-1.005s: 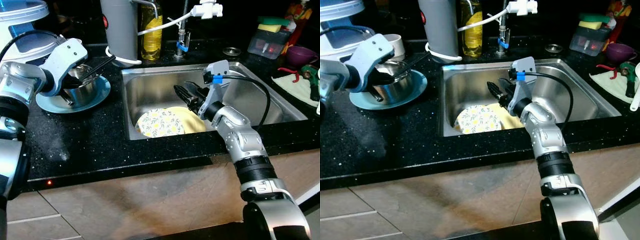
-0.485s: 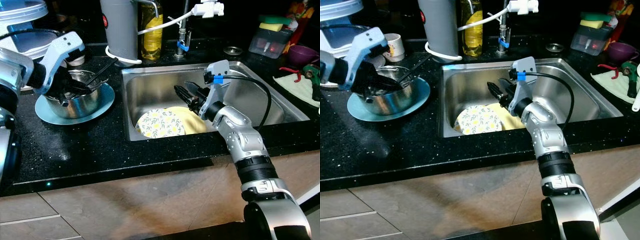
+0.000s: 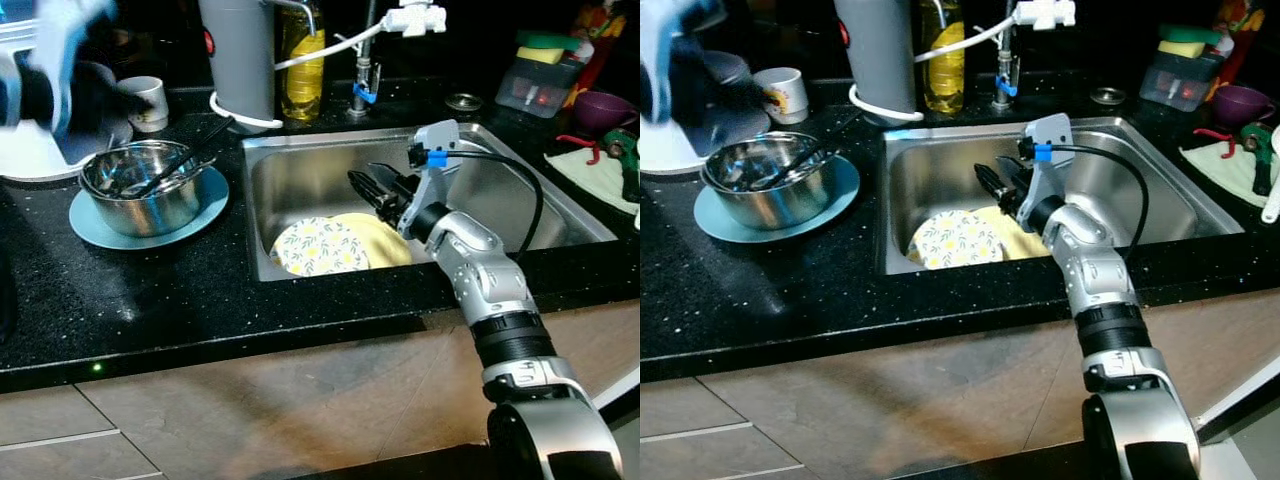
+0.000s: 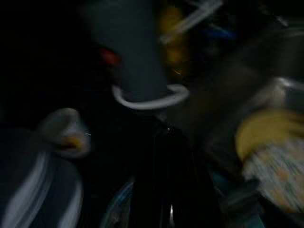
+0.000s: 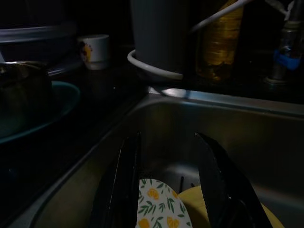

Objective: Kitchen organization

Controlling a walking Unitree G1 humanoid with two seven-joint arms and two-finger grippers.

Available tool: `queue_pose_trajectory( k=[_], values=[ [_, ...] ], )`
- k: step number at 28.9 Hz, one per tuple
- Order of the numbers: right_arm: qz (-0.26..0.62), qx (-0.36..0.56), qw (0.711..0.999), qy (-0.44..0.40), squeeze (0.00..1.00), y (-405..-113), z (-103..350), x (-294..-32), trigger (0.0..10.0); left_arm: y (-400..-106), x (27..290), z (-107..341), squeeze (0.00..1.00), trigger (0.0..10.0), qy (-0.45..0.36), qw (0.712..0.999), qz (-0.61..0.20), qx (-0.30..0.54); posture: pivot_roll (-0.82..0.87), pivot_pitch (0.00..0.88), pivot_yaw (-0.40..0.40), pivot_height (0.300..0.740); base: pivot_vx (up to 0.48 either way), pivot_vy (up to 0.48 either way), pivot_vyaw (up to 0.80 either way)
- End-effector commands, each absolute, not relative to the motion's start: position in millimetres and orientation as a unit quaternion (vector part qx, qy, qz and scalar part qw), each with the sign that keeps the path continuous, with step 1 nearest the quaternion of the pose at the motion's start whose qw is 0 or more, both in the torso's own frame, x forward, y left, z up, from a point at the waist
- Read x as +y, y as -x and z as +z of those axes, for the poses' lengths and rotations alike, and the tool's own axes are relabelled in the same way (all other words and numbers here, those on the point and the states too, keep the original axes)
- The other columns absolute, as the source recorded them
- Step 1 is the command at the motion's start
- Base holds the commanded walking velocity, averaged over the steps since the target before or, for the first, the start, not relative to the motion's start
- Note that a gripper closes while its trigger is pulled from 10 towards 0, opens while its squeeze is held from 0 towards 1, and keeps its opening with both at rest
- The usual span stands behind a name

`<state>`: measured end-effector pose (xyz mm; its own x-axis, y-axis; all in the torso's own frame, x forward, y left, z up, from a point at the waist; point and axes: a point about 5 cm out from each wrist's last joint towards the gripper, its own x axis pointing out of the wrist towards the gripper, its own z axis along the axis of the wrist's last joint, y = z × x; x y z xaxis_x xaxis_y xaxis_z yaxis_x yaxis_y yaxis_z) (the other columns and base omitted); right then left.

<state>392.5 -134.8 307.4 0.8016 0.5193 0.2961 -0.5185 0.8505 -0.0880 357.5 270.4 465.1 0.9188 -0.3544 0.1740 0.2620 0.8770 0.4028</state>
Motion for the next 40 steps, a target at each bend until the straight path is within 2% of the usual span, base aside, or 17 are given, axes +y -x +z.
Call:
queue_pose_trajectory(
  k=[1,2,4,10,11,12,14,16,18,20,22,25,33,40],
  values=[
    [0.27,-0.17,0.948,-0.018,0.0,-390.7,311.9,-135.7,10.0,-360.8,275.4,460.3,0.06,10.0,-0.171,0.969,-0.12,-0.133,0.06,0.222,-0.004,0.74,0.0,0.0,0.0],
    [0.27,-0.17,0.948,-0.021,0.0,-390.2,311.3,-134.9,10.0,-362.8,276.0,454.9,0.21,10.0,-0.174,0.969,-0.119,-0.126,0.06,0.221,-0.003,0.74,0.0,0.0,0.0],
    [0.27,-0.17,0.947,-0.024,0.0,-389.3,310.1,-133.4,10.0,-365.3,276.0,448.2,0.21,10.0,-0.173,0.97,-0.116,-0.124,0.06,0.221,-0.003,0.74,0.0,0.0,0.0],
    [0.271,-0.167,0.947,-0.036,0.0,-386.5,305.2,-129.0,10.0,-372.2,262.3,431.9,0.16,10.0,-0.158,0.971,-0.113,-0.139,0.05,0.222,0.0,0.74,0.0,0.0,0.0],
    [0.271,-0.167,0.947,-0.041,0.0,-385.7,304.2,-128.0,10.0,-371.6,256.0,429.9,0.04,10.0,-0.132,0.973,-0.115,-0.153,0.05,0.224,-0.001,0.74,0.0,0.0,0.0],
    [0.27,-0.166,0.947,-0.047,0.0,-384.9,303.1,-127.2,10.0,-367.9,249.5,428.3,0.0,10.0,-0.12,0.97,-0.125,-0.172,0.05,0.224,-0.001,0.74,0.0,0.0,0.0],
    [0.269,-0.166,0.947,-0.051,0.0,-384.2,302.3,-126.5,10.0,-363.6,245.5,426.6,0.0,10.0,-0.111,0.967,-0.138,-0.185,0.06,0.223,0.0,0.74,0.0,0.0,0.0],
    [0.268,-0.166,0.947,-0.057,0.0,-382.9,300.6,-125.2,10.0,-351.7,252.7,426.6,0.0,10.0,-0.076,0.964,-0.155,-0.203,0.06,0.224,-0.001,0.74,0.0,0.0,0.0],
    [0.267,-0.165,0.947,-0.061,0.0,-382.4,300.0,-125.0,10.0,-345.2,276.2,427.2,0.0,10.0,-0.092,0.971,-0.096,-0.201,0.06,0.226,-0.006,0.74,0.0,0.0,0.0],
    [0.267,-0.165,0.947,-0.064,0.0,-382.0,300.0,-124.9,10.0,-340.0,301.6,427.7,0.0,10.0,-0.131,0.971,0.007,-0.199,0.06,0.226,-0.006,0.74,0.0,0.0,0.0],
    [0.267,-0.165,0.947,-0.064,0.0,-382.0,300.0,-124.9,10.0,-340.0,301.6,427.7,0.0,10.0,-0.131,0.971,0.007,-0.199,0.06,0.226,-0.006,0.74,0.0,0.0,0.0],
    [0.269,-0.163,0.947,-0.067,0.0,-381.9,299.6,-122.4,10.0,-337.0,324.3,409.2,0.0,10.0,-0.158,0.97,0.091,-0.163,0.07,0.225,-0.016,0.74,0.0,0.0,0.0],
    [0.272,-0.164,0.946,-0.067,0.0,-381.6,300.8,-119.0,10.0,-352.8,337.4,353.6,0.0,10.0,-0.148,0.978,0.132,-0.069,0.06,0.228,-0.008,0.74,0.0,0.0,0.0],
    [0.268,-0.167,0.947,-0.065,0.0,-379.7,302.3,-122.6,10.0,-359.8,346.6,329.0,0.0,10.0,-0.126,0.976,0.173,-0.04,0.05,0.234,0.001,0.74,0.0,0.0,0.0]
  ],
)
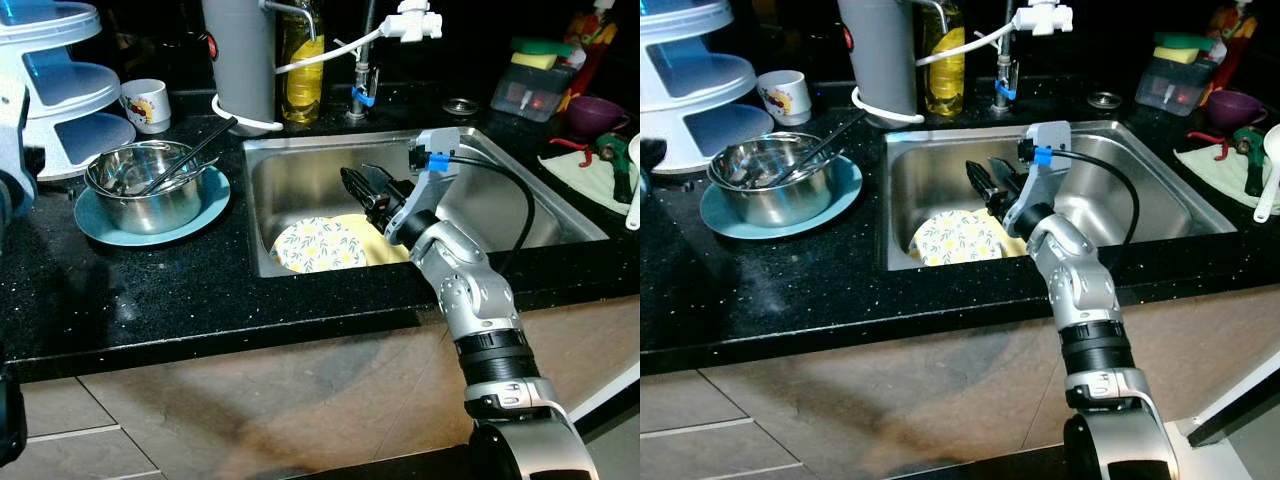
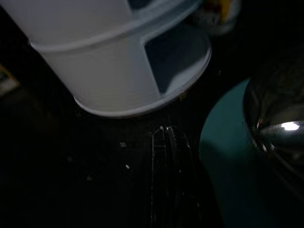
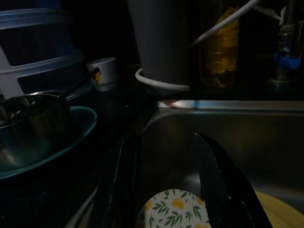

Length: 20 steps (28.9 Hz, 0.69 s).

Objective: Kitchen organization

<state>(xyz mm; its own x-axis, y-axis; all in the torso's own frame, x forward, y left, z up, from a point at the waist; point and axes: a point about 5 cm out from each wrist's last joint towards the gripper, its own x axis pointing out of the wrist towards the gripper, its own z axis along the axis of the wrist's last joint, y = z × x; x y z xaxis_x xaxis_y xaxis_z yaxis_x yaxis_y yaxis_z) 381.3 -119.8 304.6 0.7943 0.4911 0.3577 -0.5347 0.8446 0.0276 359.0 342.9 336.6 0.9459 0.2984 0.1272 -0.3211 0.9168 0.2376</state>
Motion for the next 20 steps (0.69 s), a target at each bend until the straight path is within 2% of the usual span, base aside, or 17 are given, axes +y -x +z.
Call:
queue_pose_trajectory(
  k=[1,7,20],
  values=[
    [0.268,-0.167,0.947,-0.065,0.0,-379.7,302.3,-122.6,10.0,-359.8,346.6,329.0,0.0,10.0,-0.126,0.976,0.173,-0.04,0.05,0.234,0.001,0.74,0.0,0.0,0.0],
    [0.266,-0.16,0.948,-0.066,0.0,-376.4,296.4,-123.7,10.0,-367.7,342.5,295.9,0.0,10.0,-0.126,0.981,0.145,0.002,0.05,0.244,0.002,0.74,0.0,0.0,0.0],
    [0.262,-0.155,0.951,-0.061,0.0,-372.5,291.3,-125.0,10.0,-374.5,337.5,274.6,0.0,10.0,-0.12,0.986,0.119,0.007,0.03,0.242,0.002,0.74,0.0,0.0,0.0]
  ],
)
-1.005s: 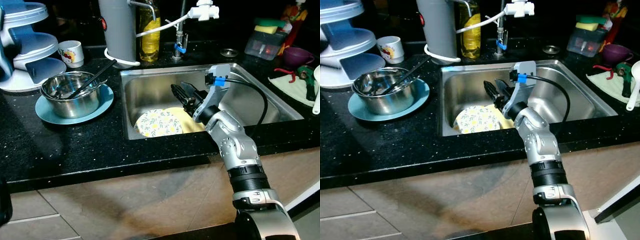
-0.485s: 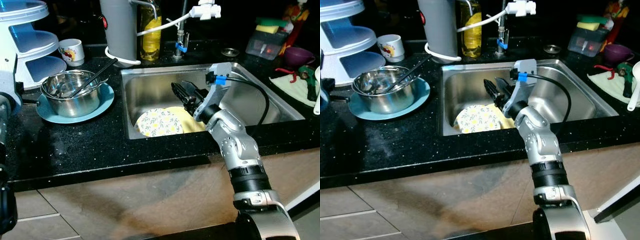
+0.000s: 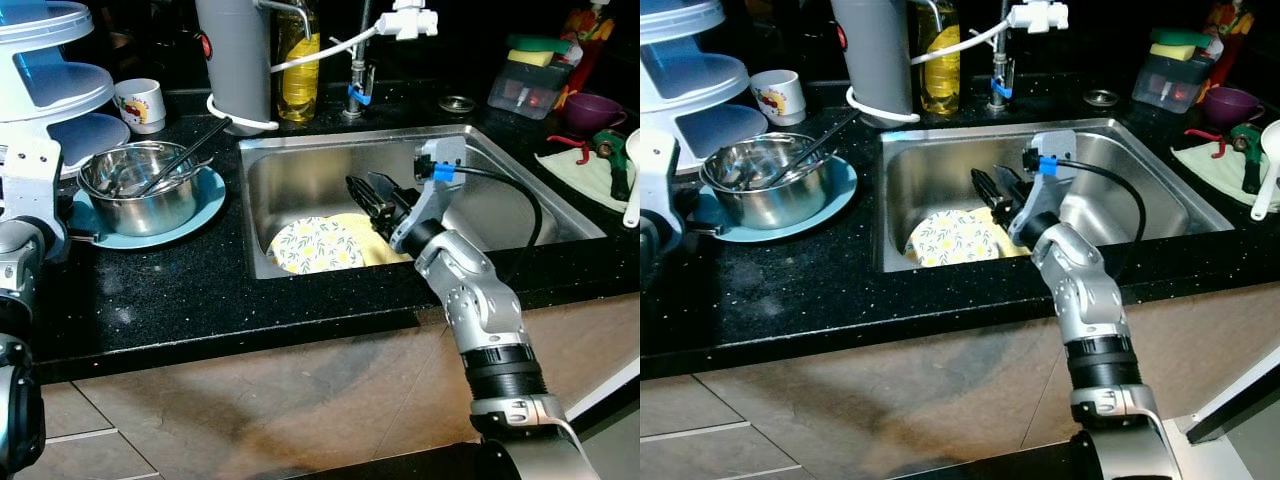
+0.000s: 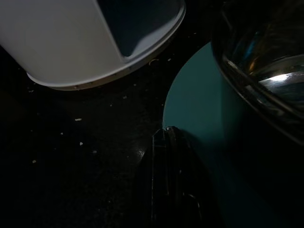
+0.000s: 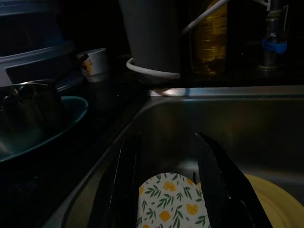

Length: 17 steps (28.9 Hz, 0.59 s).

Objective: Kitchen organization

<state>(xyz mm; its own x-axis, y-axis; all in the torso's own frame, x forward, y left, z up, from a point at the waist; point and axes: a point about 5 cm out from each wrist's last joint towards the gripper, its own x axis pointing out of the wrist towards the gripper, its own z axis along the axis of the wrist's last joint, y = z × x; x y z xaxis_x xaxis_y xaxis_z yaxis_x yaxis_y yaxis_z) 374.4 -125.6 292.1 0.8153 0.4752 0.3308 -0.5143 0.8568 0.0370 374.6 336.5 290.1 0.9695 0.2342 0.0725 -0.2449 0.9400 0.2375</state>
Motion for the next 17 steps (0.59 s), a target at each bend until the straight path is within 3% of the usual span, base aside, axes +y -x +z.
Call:
queue_pose_trajectory(
  k=[1,6,17],
  values=[
    [0.262,-0.154,0.951,-0.06,0.0,-372.4,291.3,-125.3,10.0,-376.2,334.4,273.2,0.0,10.0,-0.113,0.987,0.11,0.008,0.03,0.242,0.002,0.74,0.0,0.0,0.0],
    [0.261,-0.155,0.951,-0.059,0.0,-371.7,292.7,-125.9,10.0,-387.2,310.5,266.3,0.0,10.0,-0.105,0.994,0.042,0.011,0.03,0.234,0.001,0.74,0.0,0.0,0.0],
    [0.26,-0.157,0.951,-0.056,0.0,-370.9,295.8,-127.5,10.0,-394.2,290.9,267.9,0.0,10.0,-0.126,0.992,-0.021,0.006,0.02,0.232,0.003,0.74,0.0,0.0,0.0]
  ],
)
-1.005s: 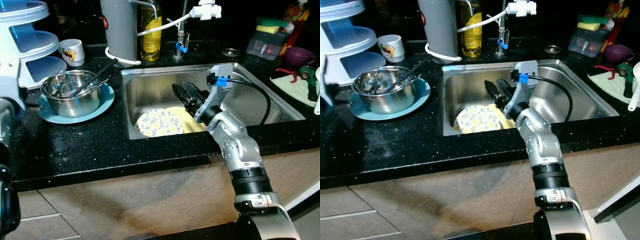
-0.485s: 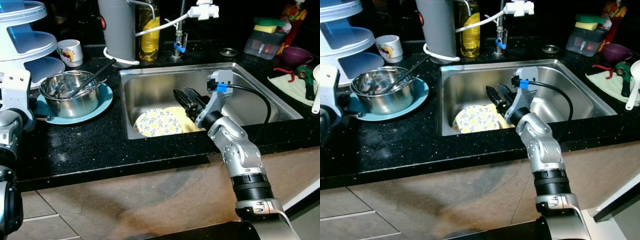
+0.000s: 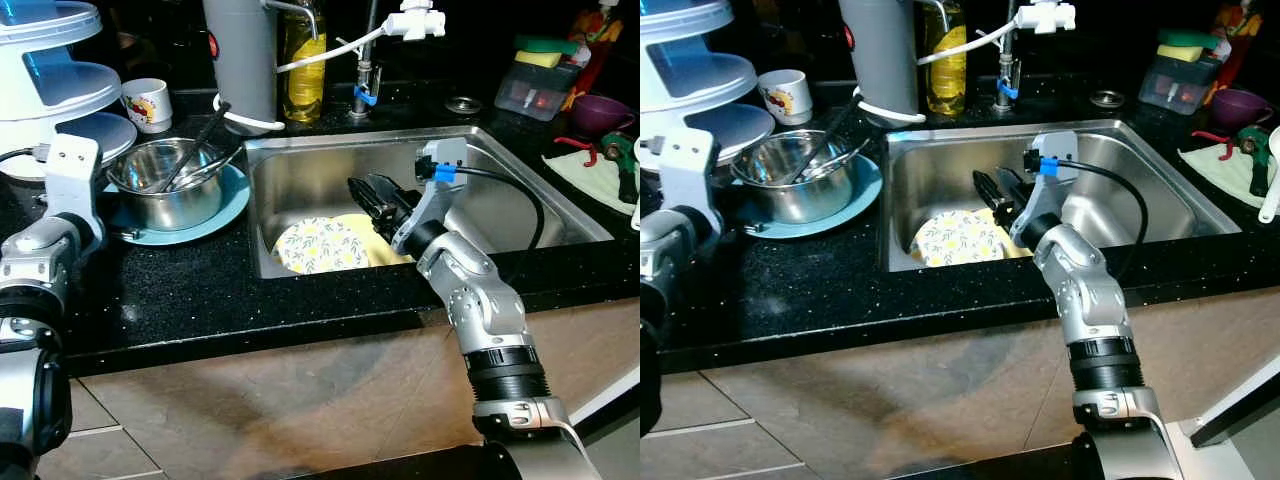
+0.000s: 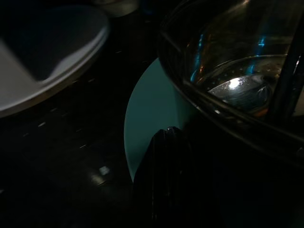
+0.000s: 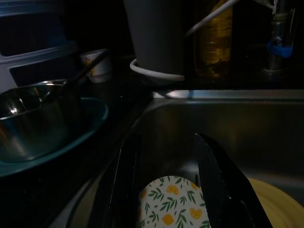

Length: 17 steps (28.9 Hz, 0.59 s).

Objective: Kitchen organization

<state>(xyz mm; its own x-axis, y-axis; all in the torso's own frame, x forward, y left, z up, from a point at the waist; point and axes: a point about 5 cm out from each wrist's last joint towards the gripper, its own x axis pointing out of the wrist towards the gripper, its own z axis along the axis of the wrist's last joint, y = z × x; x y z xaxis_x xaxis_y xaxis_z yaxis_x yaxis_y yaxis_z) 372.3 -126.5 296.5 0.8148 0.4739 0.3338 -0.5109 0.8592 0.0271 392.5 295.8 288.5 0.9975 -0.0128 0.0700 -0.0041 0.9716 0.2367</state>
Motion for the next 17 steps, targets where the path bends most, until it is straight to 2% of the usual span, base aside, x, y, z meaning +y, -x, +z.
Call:
queue_pose_trajectory(
  k=[1,6,12,17],
  values=[
    [0.26,-0.157,0.951,-0.056,0.0,-370.9,296.1,-127.6,10.0,-394.6,289.4,269.7,0.0,10.0,-0.128,0.991,-0.028,0.003,0.02,0.232,0.003,0.74,0.0,0.0,0.0],
    [0.263,-0.159,0.95,-0.056,0.0,-371.7,298.1,-126.6,10.0,-394.5,288.9,275.9,0.0,10.0,-0.138,0.99,-0.038,-0.005,0.03,0.235,0.001,0.74,0.0,0.0,0.0],
    [0.271,-0.163,0.946,-0.064,0.0,-370.8,302.7,-123.3,10.0,-378.3,324.9,321.3,0.0,10.0,-0.142,0.985,0.06,-0.082,0.02,0.241,-0.002,0.74,0.0,0.0,0.0],
    [0.275,-0.161,0.945,-0.073,0.0,-371.3,302.6,-122.0,10.0,-365.6,340.0,349.3,0.0,10.0,-0.136,0.978,0.088,-0.132,0.03,0.241,-0.008,0.74,0.0,0.0,0.0]
  ],
)
